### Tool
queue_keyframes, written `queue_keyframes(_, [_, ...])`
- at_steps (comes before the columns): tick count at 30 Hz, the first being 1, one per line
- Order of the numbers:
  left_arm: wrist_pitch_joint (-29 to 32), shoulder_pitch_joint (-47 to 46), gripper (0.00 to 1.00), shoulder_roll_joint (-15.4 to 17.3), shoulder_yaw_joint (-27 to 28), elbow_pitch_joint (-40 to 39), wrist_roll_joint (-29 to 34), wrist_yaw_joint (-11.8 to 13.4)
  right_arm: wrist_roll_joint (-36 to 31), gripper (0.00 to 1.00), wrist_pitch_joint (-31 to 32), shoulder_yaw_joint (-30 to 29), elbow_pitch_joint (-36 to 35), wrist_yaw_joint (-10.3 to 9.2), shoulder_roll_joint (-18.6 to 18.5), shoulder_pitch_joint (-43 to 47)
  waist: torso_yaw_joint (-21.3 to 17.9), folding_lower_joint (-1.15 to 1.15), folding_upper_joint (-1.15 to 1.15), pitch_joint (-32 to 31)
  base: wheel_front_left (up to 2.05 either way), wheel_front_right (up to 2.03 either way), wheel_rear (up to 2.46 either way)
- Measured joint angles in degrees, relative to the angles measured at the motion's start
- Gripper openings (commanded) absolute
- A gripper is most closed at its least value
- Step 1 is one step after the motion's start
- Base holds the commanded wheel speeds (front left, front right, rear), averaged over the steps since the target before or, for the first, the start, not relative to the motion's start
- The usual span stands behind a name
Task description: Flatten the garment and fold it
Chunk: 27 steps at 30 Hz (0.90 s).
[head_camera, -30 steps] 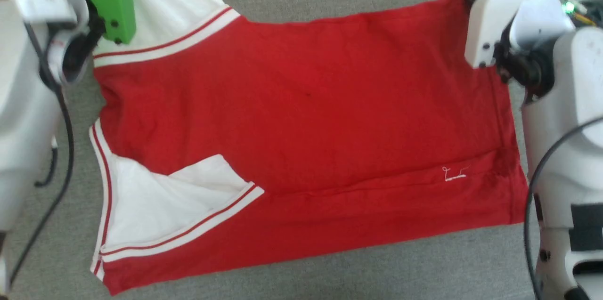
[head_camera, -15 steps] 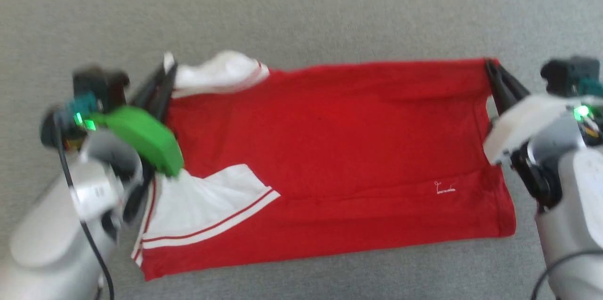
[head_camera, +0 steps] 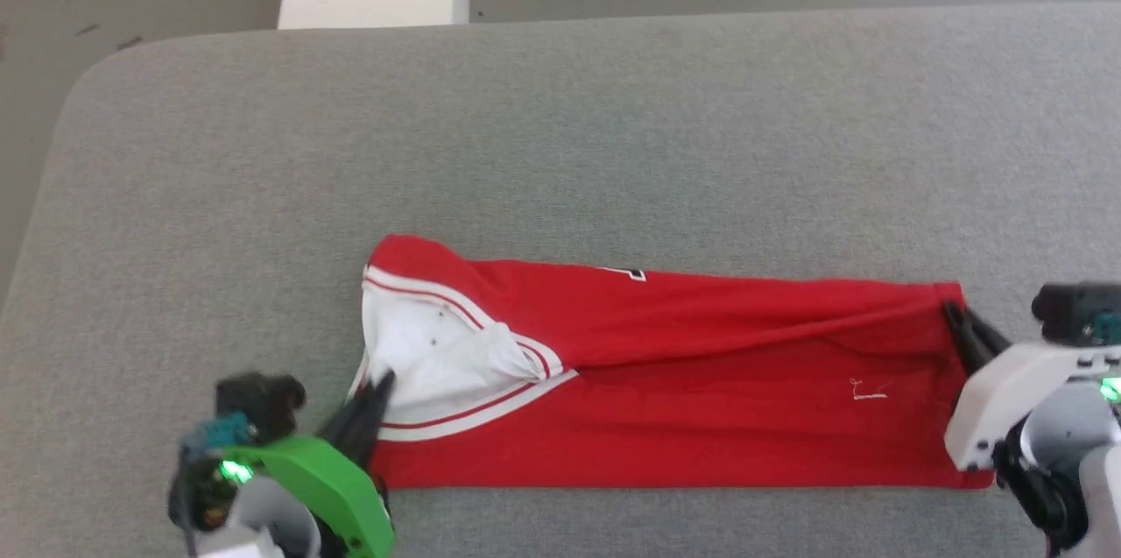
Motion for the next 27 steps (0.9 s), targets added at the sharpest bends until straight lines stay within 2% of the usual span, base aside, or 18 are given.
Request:
queue_keyframes(10, [-1.0,1.4,0.00,-4.4,-3.2,6.9,-1.1,-2.6,-2.2,0.00,6.3,1.7,3.3,0.00,-0.2,2.5,1.2,0.00,0.00,-0.2,0.00,0.00,0.00])
queue_keyframes(11, [-0.9,1.4,0.20,-5.0,-3.3,7.6,-1.5,-3.0,-2.2,0.04,6.8,1.7,3.7,0.00,-0.1,2.5,1.2,0.00,0.00,-0.3,0.00,0.00,0.00])
queue_keyframes(12, [-0.8,1.4,0.86,-5.4,-3.5,8.1,-1.5,-3.1,-2.2,0.43,7.2,1.7,4.0,0.00,0.0,2.5,1.2,0.00,0.00,-0.4,0.00,0.00,0.00])
queue_keyframes(13, [-0.7,1.4,1.00,-5.7,-3.6,8.4,-1.5,-3.1,-2.2,0.98,7.5,1.8,4.1,0.00,0.0,2.5,1.2,0.00,0.00,-0.6,0.00,0.00,0.00])
queue_keyframes(19, [-2.4,1.4,1.00,-6.4,-4.1,9.3,-0.8,-2.9,-1.0,1.00,9.8,-0.3,2.4,0.00,1.4,4.5,1.4,0.00,0.00,-2.9,0.00,0.00,0.00])
queue_keyframes(23, [-7.6,1.4,1.00,-6.5,-2.4,9.2,1.2,-1.4,0.4,1.00,9.4,-3.9,-0.9,0.00,3.4,8.8,1.9,0.00,0.00,-5.1,0.00,0.00,0.00])
queue_keyframes(27, [-10.2,1.2,1.00,-7.1,0.3,9.1,4.4,-0.1,1.0,1.00,7.5,-6.4,-4.6,0.00,6.1,10.9,2.3,0.00,0.00,-6.7,0.00,0.00,0.00])
